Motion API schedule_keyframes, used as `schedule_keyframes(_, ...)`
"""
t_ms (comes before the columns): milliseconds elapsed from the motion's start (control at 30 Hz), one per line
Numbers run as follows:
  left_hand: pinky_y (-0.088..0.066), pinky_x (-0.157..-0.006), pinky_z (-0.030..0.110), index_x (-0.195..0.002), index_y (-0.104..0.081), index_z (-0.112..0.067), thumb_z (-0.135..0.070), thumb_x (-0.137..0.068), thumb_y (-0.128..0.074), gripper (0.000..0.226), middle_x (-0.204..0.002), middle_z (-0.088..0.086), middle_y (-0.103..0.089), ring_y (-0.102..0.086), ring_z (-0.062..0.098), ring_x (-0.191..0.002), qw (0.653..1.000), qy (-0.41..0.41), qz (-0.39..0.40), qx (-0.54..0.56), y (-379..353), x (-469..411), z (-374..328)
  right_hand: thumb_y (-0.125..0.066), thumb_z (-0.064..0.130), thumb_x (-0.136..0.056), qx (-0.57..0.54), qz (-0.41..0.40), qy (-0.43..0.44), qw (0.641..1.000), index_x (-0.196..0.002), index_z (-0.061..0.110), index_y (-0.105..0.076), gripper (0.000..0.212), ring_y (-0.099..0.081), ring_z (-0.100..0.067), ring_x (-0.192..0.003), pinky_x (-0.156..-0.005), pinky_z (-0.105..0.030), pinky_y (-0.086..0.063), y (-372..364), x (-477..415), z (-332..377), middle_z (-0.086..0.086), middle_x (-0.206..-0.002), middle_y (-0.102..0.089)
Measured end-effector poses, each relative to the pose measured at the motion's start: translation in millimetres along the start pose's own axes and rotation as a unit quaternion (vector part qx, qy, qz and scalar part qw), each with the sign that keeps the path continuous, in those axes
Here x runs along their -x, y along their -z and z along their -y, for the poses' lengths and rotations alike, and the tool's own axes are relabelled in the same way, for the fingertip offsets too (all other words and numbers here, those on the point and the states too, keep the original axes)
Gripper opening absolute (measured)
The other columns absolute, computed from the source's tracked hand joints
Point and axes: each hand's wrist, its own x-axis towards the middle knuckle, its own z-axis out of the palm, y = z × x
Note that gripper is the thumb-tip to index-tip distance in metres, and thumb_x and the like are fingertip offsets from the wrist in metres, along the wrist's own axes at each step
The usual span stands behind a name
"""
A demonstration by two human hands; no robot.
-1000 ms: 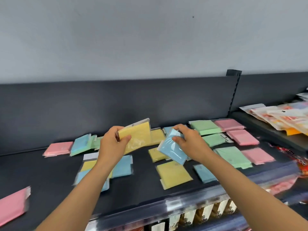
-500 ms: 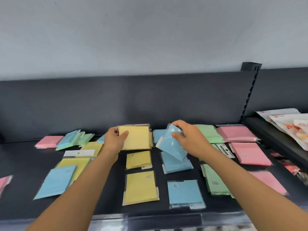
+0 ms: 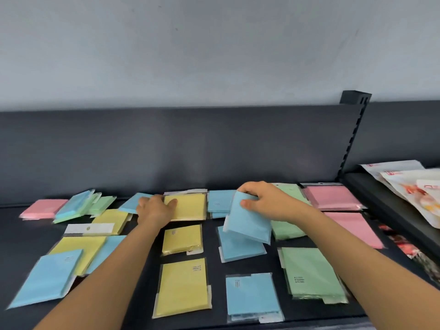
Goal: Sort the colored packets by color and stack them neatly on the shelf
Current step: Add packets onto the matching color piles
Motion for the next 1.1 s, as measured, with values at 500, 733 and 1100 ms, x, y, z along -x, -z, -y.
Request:
schedule_keyframes(500,-0.031,-0.103,0.034,-0.136,-0.042,-0.018,-0.032,-0.089,-0.058,0.051,-0.132,0.01,-0.032,-0.03,0.028,-0.125,0.988,-0.083,-0.095,0.085,35.2,32.0,5.2,-0.063,0.026,-0.088,0.179,0.04,0.036,0.982,-0.124,0.023,-0.06,0.036,-0.048,-0.016,-0.119,-0.099,-0.031,-0.039,-47.0,-15.5,-5.1,0.005,-0.126,-0.055)
schedule_keyframes(733,-0.026,-0.105,0.033,-0.132,-0.048,-0.019,-0.028,-0.088,-0.059,0.046,-0.131,0.01,-0.037,-0.031,0.026,-0.127,0.986,-0.08,-0.117,0.085,49.8,46.1,26.6,-0.064,0.023,-0.087,0.13,-0.037,0.104,0.985,-0.122,0.022,-0.061,0.035,-0.053,-0.013,-0.114,-0.098,-0.028,-0.041,-51.3,-12.9,8.5,0.005,-0.122,-0.059)
schedule_keyframes(1100,-0.025,-0.103,0.034,-0.127,-0.054,-0.024,-0.03,-0.086,-0.058,0.041,-0.127,0.01,-0.047,-0.035,0.027,-0.125,0.992,-0.04,-0.119,0.028,98.5,46.0,111.7,-0.062,0.025,-0.089,0.083,-0.008,0.16,0.984,-0.123,0.022,-0.059,0.034,-0.053,-0.009,-0.11,-0.092,-0.021,-0.041,-92.7,-27.5,81.6,0.006,-0.118,-0.06)
